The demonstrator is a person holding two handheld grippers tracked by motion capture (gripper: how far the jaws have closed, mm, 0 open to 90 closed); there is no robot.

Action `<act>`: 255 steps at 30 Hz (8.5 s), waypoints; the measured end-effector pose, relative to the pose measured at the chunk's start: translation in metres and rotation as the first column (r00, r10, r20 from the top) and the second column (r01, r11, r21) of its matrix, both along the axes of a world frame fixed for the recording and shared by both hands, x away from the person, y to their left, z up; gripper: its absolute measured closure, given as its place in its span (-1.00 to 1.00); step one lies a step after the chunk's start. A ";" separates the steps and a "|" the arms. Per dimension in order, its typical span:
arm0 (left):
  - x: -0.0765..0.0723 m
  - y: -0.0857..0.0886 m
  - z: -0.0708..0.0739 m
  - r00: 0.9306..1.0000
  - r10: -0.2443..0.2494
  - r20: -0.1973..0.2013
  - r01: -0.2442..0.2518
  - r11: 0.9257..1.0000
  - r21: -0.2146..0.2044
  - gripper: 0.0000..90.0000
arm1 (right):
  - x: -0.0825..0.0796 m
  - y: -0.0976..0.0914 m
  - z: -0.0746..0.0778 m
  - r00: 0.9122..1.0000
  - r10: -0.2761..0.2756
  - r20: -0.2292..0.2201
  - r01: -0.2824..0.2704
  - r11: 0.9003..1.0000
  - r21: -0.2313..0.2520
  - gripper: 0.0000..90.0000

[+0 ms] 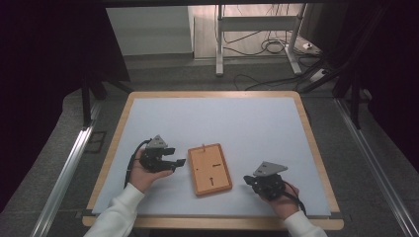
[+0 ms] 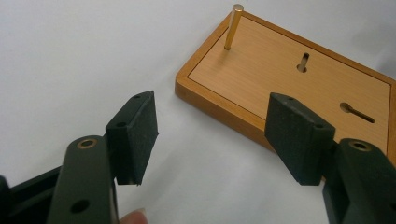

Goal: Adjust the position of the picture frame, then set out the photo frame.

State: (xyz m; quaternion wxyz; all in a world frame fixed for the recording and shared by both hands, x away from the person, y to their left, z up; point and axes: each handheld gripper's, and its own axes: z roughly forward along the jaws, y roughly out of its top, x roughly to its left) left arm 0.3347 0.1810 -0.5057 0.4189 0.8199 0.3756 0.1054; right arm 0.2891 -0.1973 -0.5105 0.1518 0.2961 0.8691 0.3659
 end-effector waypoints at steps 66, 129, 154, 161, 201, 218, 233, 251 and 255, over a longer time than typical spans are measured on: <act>0.000 -0.003 -0.004 1.000 -0.012 -0.013 0.012 1.000 -0.022 -0.28 | -0.021 0.052 -0.009 0.988 0.144 -0.055 -0.143 0.989 0.034 1.00; 0.042 -0.038 -0.001 0.991 -0.134 0.007 0.134 0.991 -0.032 -0.20 | -0.009 -0.003 -0.008 1.000 -0.007 -0.008 0.007 0.997 0.079 -0.26; 0.062 -0.066 -0.014 0.973 -0.229 0.017 0.229 0.973 0.015 0.61 | -0.020 -0.007 -0.009 0.999 -0.039 0.004 0.038 0.997 0.070 -0.26; 0.065 -0.061 -0.018 0.977 -0.215 0.004 0.215 0.977 -0.012 0.85 | -0.020 0.000 -0.007 0.999 -0.020 0.026 0.017 0.997 0.078 -0.26; 0.078 -0.062 -0.016 0.961 -0.267 -0.068 0.266 0.964 -0.026 0.86 | -0.034 0.031 -0.006 0.986 0.051 0.158 -0.043 0.998 -0.055 -0.56; 0.083 -0.058 -0.015 0.951 -0.276 -0.136 0.270 0.961 -0.062 0.87 | -0.041 0.062 -0.012 0.972 0.116 0.204 -0.090 0.987 -0.132 -0.68; 0.092 -0.059 -0.013 0.950 -0.268 -0.157 0.261 0.963 -0.064 0.88 | -0.042 0.082 -0.014 0.958 0.161 0.235 -0.116 0.974 -0.195 -0.69; 0.089 -0.060 -0.014 0.957 -0.258 -0.131 0.253 0.966 -0.054 0.89 | -0.035 0.119 -0.018 0.903 0.247 0.352 -0.120 0.931 -0.346 -0.38; 0.088 -0.060 -0.015 0.960 -0.252 -0.120 0.247 0.968 -0.051 0.89 | -0.036 0.121 -0.016 0.896 0.259 0.360 -0.129 0.928 -0.349 -0.32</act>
